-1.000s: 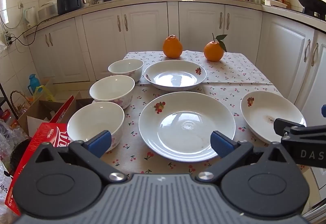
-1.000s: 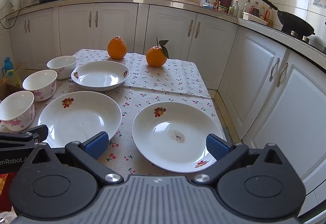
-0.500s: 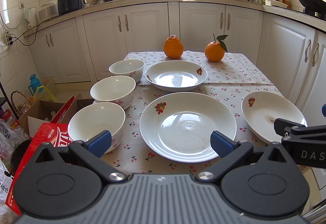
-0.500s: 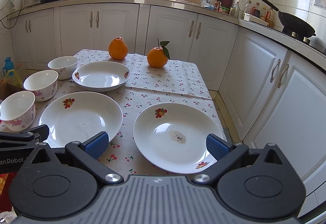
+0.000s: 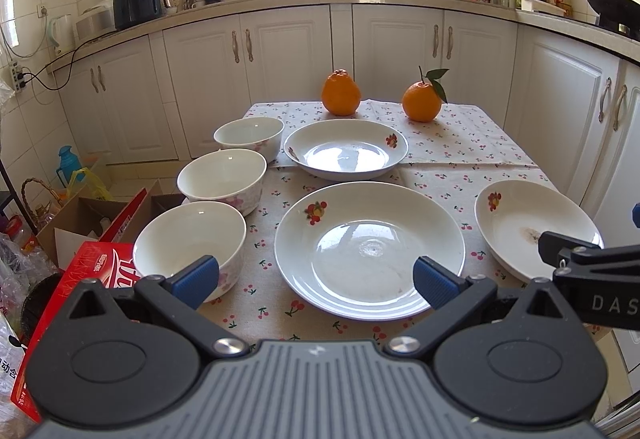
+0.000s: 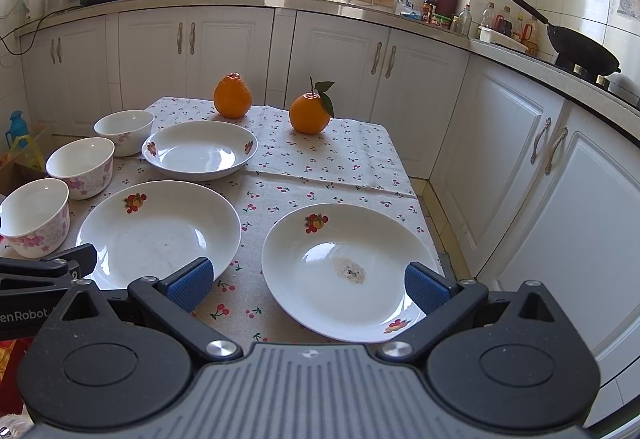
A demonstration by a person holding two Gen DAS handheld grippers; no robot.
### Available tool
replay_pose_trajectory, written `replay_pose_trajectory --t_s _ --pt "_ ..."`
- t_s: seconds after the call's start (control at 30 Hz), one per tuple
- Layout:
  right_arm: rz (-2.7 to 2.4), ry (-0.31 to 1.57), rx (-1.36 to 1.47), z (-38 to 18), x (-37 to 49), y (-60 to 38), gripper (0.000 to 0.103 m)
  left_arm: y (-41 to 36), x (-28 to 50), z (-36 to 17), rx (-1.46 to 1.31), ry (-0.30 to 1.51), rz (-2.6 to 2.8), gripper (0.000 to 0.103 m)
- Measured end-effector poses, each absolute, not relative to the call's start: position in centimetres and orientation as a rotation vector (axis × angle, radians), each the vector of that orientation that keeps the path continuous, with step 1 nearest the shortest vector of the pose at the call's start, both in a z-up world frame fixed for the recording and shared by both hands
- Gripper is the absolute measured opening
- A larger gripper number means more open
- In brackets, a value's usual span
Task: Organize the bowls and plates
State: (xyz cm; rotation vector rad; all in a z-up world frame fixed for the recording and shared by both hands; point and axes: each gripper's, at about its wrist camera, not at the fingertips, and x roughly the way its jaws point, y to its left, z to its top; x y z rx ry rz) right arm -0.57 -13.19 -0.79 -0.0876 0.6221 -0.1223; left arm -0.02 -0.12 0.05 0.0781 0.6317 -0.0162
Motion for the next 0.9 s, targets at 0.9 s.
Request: replay_pose_trajectory --t_s 0.9 --pt "-0.120 0.616 -0.098 -0.51 -0.54 -13.17 0.103 -0.04 0.05 0.08 0.077 0.632 -0.017 0.102"
